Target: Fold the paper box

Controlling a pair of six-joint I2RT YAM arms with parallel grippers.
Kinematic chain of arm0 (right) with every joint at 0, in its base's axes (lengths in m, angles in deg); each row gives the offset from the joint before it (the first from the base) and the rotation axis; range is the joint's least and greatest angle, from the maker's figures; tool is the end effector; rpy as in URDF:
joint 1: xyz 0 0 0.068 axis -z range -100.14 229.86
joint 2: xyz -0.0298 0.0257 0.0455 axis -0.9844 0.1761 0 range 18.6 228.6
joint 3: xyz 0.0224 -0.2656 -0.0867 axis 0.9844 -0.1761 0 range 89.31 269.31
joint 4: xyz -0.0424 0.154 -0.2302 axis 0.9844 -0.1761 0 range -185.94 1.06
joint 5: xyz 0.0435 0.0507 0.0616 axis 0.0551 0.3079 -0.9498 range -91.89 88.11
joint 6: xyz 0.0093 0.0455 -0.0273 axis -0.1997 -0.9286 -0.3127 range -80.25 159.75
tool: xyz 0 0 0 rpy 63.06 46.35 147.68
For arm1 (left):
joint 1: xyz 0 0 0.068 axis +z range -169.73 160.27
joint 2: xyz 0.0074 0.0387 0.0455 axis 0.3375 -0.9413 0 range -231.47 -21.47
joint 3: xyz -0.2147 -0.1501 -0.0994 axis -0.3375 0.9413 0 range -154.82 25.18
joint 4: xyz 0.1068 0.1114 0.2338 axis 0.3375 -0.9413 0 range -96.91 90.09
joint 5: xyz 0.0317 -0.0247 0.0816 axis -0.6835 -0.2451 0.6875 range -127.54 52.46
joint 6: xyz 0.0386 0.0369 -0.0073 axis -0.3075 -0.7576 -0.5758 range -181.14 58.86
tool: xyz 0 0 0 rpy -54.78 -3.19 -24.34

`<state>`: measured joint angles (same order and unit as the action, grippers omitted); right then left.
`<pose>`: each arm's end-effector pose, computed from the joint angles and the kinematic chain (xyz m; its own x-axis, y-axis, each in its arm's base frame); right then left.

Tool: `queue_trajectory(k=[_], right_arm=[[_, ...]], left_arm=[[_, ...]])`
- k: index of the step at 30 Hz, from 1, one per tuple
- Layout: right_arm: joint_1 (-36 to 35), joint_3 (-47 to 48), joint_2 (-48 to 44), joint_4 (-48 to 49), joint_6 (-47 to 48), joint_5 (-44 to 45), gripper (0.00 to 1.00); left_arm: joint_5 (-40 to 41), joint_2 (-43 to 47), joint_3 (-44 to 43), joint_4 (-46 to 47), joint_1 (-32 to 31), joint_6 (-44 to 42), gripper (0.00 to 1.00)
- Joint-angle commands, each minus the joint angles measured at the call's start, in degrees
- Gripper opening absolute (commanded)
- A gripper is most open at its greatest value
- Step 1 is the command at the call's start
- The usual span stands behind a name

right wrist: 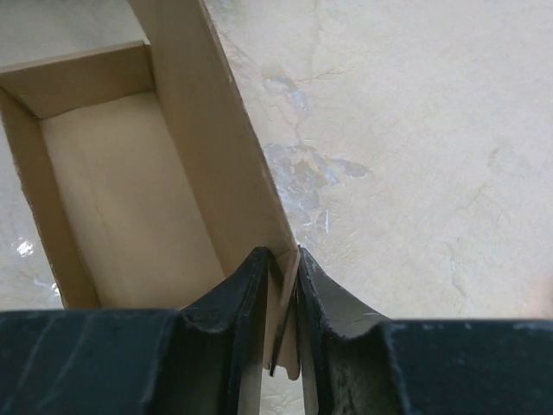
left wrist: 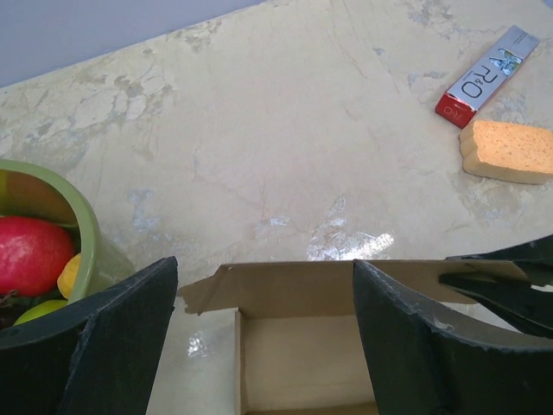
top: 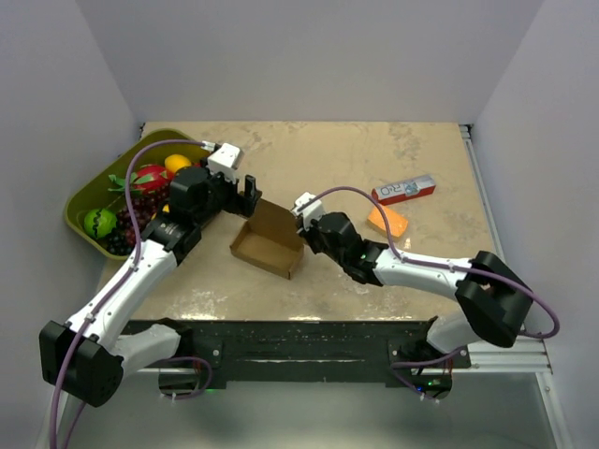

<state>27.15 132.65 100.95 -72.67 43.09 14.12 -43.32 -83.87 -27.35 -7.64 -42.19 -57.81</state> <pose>0.2060 0.2544 0.2209 -0.1983 -0.3526 -0.9145 -0.6232 0.7655 -0.1601 0.2479 -0.1064 0.3349 -0.3061 0.0641 -0.9498 0.4519 0.8879 -0.0857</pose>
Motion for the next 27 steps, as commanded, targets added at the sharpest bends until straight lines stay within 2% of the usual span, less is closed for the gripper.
queue_trajectory(k=[1,2,4,5,9,10,13,16,19,20,23,27], right_arm=[[0.68,5.53,1.50,0.35,2.21,-4.76,0.25],[0.68,6.06,1.15,-0.36,1.77,-5.20,0.33],[0.68,6.24,-0.42,-1.15,0.45,-6.34,0.39],[0.68,6.50,-1.30,-2.46,0.01,-6.60,0.51],[0.68,6.15,-6.75,-6.33,-4.63,-7.92,0.70],[0.68,5.89,-8.59,-6.95,-5.70,-8.01,0.84],[1.20,4.75,-15.36,-9.32,-9.83,-6.09,0.97],[4.88,5.45,-21.69,-15.19,-11.15,-4.41,0.99],[14.27,7.99,-24.78,-21.17,-12.47,-6.59,0.99],[20.30,9.74,-24.52,-22.76,-12.91,-7.56,0.99],[29.55,14.13,-19.34,-30.14,-14.05,-7.67,0.99],[35.82,18.71,-8.10,-39.02,-18.35,-2.92,0.99]], left_arm=[[-0.11,1.22,0.33,2.37,0.57,-1.49,0.86],[0.15,1.13,0.41,2.37,0.57,-1.49,0.87],[0.07,1.04,0.24,2.19,0.57,-1.40,0.87],[-0.19,0.96,0.24,2.28,0.57,-1.40,0.88],[-0.81,0.60,0.15,2.19,0.57,-0.70,0.90],[-1.25,0.69,0.06,2.28,0.66,-0.52,0.91],[-4.23,1.13,0.41,3.15,1.62,1.06,0.93],[-7.57,1.13,0.68,4.21,3.91,3.17,0.94],[-10.47,0.69,0.85,5.00,5.93,5.19,0.94],[-11.78,0.69,0.85,5.18,6.54,6.06,0.94],[-12.59,0.60,1.21,5.88,6.99,6.60,0.94],[-11.62,0.69,1.29,5.44,7.08,6.25,0.94]])
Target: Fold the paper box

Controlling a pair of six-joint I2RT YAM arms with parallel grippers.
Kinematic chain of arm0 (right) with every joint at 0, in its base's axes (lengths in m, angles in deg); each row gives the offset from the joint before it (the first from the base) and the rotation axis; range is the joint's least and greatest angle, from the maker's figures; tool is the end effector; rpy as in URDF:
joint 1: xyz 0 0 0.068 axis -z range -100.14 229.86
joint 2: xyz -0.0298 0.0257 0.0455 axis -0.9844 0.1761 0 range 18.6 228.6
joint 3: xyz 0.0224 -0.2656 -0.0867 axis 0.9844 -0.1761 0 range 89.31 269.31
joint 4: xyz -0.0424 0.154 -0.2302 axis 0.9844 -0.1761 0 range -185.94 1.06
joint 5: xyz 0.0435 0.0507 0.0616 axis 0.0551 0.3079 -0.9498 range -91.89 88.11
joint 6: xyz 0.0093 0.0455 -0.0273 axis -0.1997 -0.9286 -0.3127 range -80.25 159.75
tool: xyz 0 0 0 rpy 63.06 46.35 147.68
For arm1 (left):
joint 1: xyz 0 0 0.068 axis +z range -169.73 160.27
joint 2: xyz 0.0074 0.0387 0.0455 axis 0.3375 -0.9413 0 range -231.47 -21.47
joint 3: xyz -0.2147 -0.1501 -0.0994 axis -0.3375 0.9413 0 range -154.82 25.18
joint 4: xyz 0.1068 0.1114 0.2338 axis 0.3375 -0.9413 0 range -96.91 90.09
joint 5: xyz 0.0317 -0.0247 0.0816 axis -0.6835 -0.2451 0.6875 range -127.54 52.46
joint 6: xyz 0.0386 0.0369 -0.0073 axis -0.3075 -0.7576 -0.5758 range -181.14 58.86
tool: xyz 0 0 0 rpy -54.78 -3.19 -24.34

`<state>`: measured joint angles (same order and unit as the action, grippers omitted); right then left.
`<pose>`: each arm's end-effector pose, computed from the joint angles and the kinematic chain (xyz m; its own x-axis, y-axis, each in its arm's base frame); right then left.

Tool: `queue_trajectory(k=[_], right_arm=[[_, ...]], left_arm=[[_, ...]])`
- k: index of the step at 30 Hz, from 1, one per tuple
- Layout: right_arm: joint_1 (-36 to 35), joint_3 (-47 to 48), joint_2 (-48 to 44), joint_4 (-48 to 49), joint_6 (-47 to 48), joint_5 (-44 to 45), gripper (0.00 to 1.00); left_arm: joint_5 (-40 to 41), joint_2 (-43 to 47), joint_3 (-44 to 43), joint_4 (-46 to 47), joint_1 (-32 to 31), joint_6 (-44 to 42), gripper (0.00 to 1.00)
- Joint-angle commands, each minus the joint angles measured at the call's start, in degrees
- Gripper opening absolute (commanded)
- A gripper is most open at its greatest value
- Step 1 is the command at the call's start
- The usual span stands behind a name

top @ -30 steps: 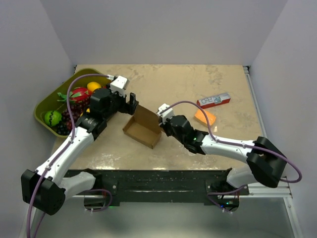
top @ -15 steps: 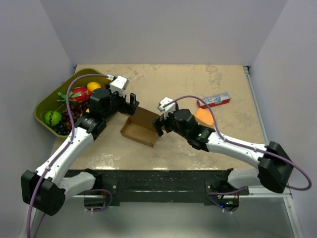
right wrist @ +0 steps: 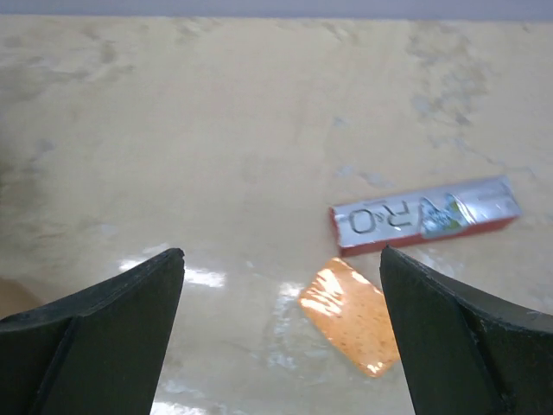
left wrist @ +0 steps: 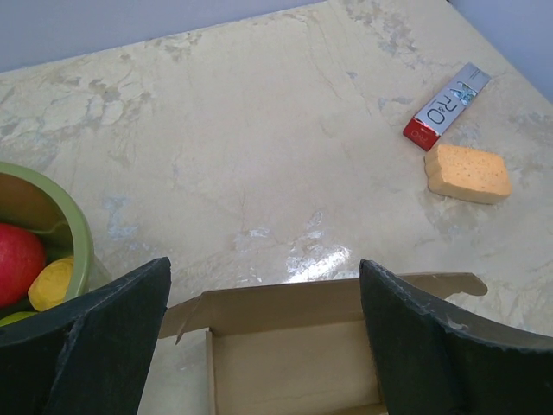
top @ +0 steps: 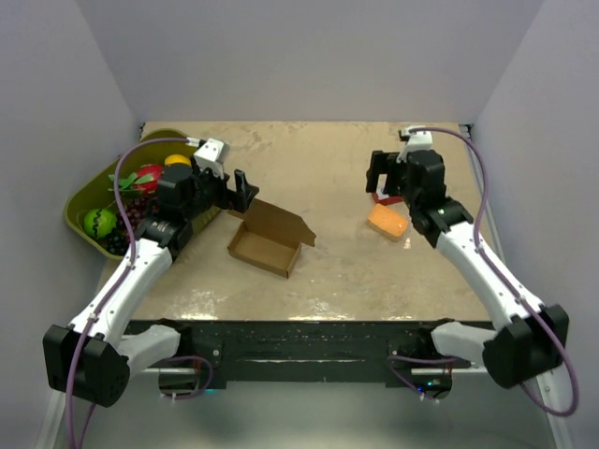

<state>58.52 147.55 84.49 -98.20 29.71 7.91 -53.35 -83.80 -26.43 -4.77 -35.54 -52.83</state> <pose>0.2666 0.0977 0.3540 -0.3029 0.0662 -0.9507 -0.1565 0.9806 0.1182 0.2568 -0.0828 0.3347 -0.3300 -0.0510 -0.9426 0.4720 0.8558 -0.2116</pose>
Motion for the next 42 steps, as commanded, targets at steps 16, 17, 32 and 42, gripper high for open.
queue_trajectory(k=[16,17,32,42], right_arm=[[9.13,6.63,28.85,-12.90,6.70,-3.47,0.99],[9.13,6.54,29.47,-12.63,6.79,-3.56,0.99],[7.46,3.29,31.24,-15.70,-1.03,-13.68,0.97],[0.26,-0.93,27.10,-17.28,-5.34,-7.97,0.95]], left_arm=[[-2.12,0.01,0.29,2.31,0.43,1.18,0.94],[-2.12,-0.08,0.29,2.31,0.43,1.18,0.94],[-1.85,-0.25,0.46,2.14,0.43,1.09,0.94],[-1.24,-0.60,0.55,2.05,0.43,0.91,0.94]])
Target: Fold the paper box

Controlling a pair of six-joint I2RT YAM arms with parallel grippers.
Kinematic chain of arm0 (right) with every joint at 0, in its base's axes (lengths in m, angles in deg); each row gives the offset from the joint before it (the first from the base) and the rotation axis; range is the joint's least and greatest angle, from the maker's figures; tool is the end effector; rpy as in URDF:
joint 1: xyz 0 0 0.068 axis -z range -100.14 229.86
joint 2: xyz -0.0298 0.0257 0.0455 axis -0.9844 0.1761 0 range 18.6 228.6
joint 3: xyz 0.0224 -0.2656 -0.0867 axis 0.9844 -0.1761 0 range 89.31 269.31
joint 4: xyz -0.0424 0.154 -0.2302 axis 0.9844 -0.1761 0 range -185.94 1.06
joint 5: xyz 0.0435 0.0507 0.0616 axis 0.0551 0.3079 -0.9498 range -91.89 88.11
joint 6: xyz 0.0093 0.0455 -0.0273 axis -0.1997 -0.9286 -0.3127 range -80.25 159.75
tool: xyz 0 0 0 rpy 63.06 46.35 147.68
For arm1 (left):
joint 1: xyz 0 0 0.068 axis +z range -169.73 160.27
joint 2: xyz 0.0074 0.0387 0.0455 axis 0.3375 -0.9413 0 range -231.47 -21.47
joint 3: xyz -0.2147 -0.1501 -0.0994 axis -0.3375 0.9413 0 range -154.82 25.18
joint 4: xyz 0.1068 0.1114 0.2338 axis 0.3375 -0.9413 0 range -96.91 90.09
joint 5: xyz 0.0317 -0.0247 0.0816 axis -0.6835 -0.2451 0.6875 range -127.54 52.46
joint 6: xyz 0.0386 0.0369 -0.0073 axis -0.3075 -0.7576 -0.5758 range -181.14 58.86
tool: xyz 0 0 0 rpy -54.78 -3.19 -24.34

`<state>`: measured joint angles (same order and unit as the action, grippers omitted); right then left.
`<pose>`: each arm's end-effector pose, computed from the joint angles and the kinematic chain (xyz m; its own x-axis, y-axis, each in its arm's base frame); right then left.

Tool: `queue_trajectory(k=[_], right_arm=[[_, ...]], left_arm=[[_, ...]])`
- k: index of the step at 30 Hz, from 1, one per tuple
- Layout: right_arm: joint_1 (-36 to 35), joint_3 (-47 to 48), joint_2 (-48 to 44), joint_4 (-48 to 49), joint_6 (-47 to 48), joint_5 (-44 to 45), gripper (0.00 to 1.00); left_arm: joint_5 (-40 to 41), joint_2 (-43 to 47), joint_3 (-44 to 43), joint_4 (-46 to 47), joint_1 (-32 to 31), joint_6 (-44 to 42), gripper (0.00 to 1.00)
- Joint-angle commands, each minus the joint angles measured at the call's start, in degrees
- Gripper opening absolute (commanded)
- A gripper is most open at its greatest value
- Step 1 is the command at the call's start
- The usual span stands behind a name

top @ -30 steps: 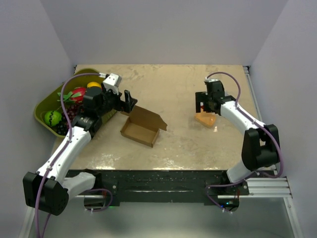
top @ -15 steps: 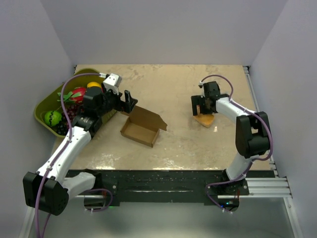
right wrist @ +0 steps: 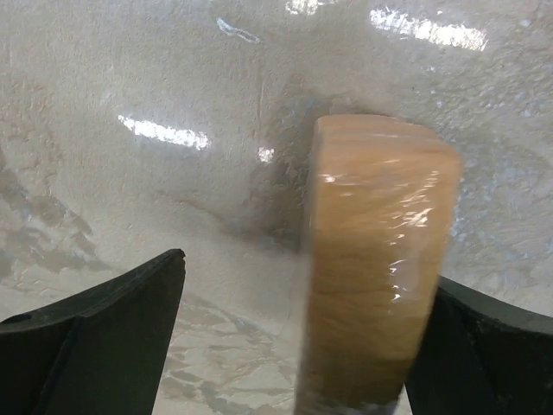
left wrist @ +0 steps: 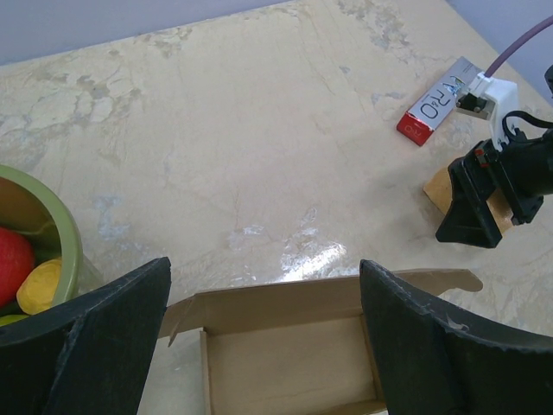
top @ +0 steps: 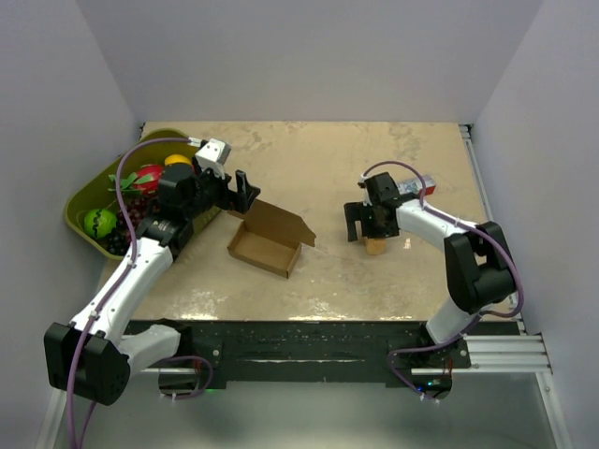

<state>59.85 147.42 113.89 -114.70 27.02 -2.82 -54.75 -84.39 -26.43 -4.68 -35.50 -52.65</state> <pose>0.3214 0.1177 0.1743 -0.8931 -0.0906 -0.4405 -0.1560 0.9811 0.1144 0.2586 -0.0840 0.3324 -0.3423 -0.0498 -0.9383 0.4881 0.8438 -0.2229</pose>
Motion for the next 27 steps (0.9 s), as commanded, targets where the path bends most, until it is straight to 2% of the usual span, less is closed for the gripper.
queue_trajectory(k=[1,6,9,10,12,13,16,18,21,24,25,27], right_arm=[[-1.52,-0.80,-2.73,-1.05,-3.17,5.47,0.95],[-3.98,0.51,-5.54,-4.38,-4.93,16.03,0.88],[-4.07,0.69,-6.95,-5.00,-5.11,18.42,0.69],[-4.07,0.69,-7.22,-5.00,-5.02,18.51,0.57],[-4.42,1.22,-8.27,-5.70,-4.85,18.42,0.46],[-4.86,1.83,-8.88,-6.23,-4.93,18.94,0.32],[-8.63,6.22,-12.47,-11.05,-5.28,23.33,0.16],[-12.13,11.48,-15.03,-15.27,-6.16,26.83,0.15],[-16.36,17.99,-20.83,-17.40,-6.17,25.82,0.12],[-20.05,20.64,-26.89,-12.75,-3.71,18.10,0.11],[-20.76,20.99,-27.95,-11.35,-3.18,11.37,0.10],[-23.13,21.96,-29.54,-8.88,-1.69,5.88,0.09]], left_arm=[[0.16,-0.10,0.55,1.88,0.39,0.65,0.94],[-0.10,-0.28,0.55,1.88,0.39,0.65,0.94],[0.16,-0.02,0.46,1.87,0.39,0.56,0.94],[0.07,0.07,0.55,1.79,0.39,0.56,0.94],[0.34,0.16,0.46,1.79,0.39,0.47,0.94],[0.42,0.25,0.55,1.79,0.39,0.47,0.94],[0.95,0.42,0.55,1.61,0.39,0.30,0.93],[1.48,0.69,0.46,1.61,0.39,0.21,0.93],[2.18,1.39,0.64,1.70,0.39,0.21,0.93],[2.62,1.92,0.90,2.05,0.39,0.21,0.93],[2.80,2.09,0.99,2.31,0.48,0.30,0.93],[3.76,2.79,1.17,2.49,0.39,0.56,0.93]])
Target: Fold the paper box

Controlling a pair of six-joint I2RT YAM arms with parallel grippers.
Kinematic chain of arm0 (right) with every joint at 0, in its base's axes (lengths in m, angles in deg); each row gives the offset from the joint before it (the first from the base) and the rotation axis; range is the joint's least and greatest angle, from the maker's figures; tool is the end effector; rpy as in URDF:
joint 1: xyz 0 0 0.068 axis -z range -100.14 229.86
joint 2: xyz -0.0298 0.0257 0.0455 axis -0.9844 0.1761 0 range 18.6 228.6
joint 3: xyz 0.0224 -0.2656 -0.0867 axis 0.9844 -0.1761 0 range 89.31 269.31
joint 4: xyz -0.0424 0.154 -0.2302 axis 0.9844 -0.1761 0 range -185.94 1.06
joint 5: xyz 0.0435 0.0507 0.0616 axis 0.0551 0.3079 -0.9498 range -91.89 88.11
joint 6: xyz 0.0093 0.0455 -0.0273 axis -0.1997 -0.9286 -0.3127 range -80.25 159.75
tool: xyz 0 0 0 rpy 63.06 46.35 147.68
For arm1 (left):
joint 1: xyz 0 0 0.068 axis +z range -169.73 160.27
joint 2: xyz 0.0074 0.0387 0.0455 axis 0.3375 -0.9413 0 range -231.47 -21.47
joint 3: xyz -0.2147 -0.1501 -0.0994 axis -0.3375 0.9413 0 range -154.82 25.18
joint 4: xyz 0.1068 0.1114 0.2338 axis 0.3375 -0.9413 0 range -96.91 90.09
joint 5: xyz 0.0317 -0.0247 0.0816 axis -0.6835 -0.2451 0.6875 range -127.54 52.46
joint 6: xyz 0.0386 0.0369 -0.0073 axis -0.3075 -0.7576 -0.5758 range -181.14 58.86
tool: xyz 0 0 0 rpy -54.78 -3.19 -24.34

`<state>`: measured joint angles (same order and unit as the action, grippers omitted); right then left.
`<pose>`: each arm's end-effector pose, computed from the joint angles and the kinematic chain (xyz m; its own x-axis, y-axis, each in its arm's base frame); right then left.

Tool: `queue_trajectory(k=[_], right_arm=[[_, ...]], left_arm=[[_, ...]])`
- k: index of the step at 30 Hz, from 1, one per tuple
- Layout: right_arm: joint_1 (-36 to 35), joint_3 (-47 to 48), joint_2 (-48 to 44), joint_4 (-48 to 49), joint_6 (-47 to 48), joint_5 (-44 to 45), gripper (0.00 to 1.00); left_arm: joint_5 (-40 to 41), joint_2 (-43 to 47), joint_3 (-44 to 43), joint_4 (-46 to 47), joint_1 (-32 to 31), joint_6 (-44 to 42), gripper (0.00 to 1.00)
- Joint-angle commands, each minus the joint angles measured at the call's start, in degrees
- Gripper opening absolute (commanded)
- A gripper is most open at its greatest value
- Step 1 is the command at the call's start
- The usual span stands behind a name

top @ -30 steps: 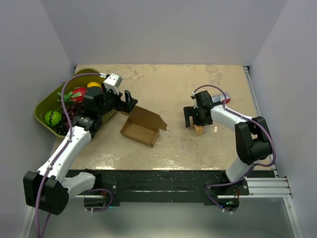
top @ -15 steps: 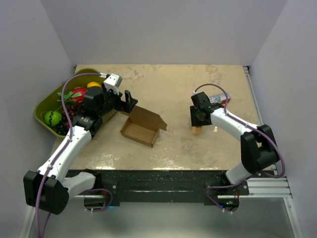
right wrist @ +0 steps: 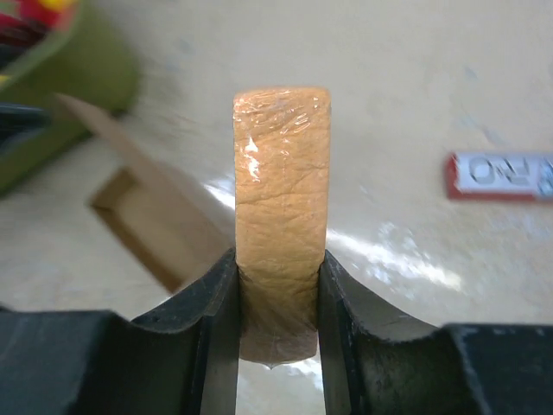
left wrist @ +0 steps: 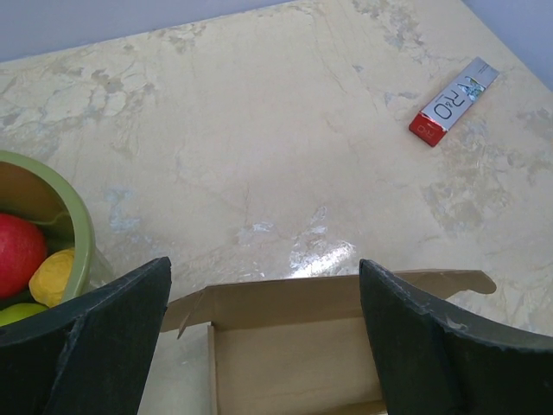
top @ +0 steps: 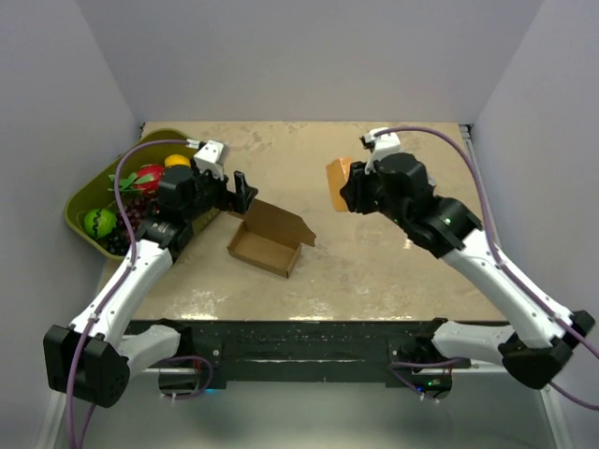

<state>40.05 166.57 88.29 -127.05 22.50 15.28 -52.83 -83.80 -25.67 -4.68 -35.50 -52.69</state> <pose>0.2167 0.1670 0.4079 -0.4963 -0.0446 -0.8670 -0.2819 0.9529 0.1123 0.2568 -0.0823 0.3299 -0.3406 -0.0510 -0.9388 0.4609 0.8613 -0.2140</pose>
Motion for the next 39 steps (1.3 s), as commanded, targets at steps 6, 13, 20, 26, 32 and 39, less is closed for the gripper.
queue_trajectory(k=[6,13,20,26,32,39], right_arm=[[-10.89,5.54,-0.79,2.95,8.02,-20.34,0.08],[-24.07,8.17,11.50,0.75,9.61,-7.26,0.06],[-30.41,15.38,26.54,-1.10,9.43,10.50,0.03],[-31.20,14.42,32.69,4.43,12.94,21.67,0.02],[-31.55,12.32,37.35,9.53,18.82,28.00,0.01],[-31.64,12.31,42.71,12.26,23.84,30.37,0.03]], left_arm=[[9.20,5.80,1.71,3.46,0.39,0.69,0.93],[15.20,9.76,3.39,3.90,0.39,0.34,0.93],[18.09,9.68,3.30,3.81,0.39,0.34,0.94],[19.51,9.94,3.04,3.81,0.39,0.25,0.96],[19.86,10.03,3.04,3.72,0.65,0.43,0.97],[19.68,9.85,3.13,3.72,1.00,0.52,0.98]])
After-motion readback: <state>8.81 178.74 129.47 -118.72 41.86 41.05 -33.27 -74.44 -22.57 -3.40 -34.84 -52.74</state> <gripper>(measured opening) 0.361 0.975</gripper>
